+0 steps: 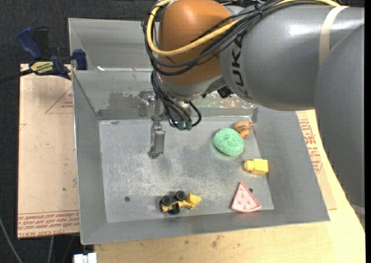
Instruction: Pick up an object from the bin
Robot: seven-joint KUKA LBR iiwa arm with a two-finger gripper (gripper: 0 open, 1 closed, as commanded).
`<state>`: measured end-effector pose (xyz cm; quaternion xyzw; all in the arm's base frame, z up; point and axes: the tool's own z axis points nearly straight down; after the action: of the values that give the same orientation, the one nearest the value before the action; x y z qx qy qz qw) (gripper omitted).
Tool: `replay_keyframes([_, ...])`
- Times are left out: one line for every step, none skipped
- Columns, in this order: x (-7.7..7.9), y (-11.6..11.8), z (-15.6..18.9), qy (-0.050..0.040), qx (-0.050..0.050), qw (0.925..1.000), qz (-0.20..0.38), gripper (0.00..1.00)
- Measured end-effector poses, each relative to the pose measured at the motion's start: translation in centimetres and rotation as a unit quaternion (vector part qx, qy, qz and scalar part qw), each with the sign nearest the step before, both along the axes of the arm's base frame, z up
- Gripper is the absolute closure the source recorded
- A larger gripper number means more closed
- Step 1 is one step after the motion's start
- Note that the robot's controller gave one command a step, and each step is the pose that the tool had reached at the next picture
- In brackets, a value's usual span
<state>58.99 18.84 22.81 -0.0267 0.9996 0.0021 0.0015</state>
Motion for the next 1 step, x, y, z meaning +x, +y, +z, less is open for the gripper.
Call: replay_keyframes([2.76, -1.67, 0.68, 0.0, -0.001, 0.9999, -0.01, 0.0])
